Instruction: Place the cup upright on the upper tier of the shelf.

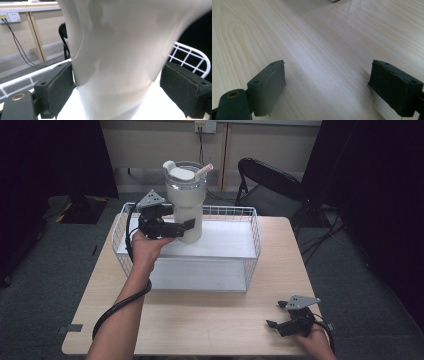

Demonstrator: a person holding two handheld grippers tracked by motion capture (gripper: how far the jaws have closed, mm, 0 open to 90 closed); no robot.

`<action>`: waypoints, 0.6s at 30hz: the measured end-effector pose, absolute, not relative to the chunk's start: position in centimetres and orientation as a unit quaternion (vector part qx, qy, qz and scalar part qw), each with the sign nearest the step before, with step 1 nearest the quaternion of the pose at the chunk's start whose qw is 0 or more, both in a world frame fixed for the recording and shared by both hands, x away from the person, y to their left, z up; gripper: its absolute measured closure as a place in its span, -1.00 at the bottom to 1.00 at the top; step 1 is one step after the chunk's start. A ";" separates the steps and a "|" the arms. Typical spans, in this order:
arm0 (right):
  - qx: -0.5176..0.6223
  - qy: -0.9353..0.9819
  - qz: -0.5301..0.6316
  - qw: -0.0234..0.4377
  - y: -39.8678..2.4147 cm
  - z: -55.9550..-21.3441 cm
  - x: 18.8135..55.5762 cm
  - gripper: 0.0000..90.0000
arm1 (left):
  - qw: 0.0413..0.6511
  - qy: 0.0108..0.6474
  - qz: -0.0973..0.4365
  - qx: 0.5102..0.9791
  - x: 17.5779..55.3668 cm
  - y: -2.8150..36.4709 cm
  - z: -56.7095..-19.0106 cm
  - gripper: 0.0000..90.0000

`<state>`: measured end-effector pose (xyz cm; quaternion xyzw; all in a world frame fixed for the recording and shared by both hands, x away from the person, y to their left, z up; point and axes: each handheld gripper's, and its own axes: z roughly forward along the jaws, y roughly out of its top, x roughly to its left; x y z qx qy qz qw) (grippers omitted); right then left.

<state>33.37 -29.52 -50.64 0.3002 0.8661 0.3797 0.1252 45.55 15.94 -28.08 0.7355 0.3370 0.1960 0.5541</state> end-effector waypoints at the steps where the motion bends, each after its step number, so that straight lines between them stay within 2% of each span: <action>1: 0.300 0.866 0.380 0.125 -29.5 -50.6 33.4 -0.72 | 0.554 0.337 0.195 0.736 45.4 16.0 -28.1 -0.75; 18: 0.300 0.866 0.380 0.125 -29.5 -50.6 33.4 -0.72 | 0.557 0.313 0.169 0.750 42.0 17.5 -26.7 -0.75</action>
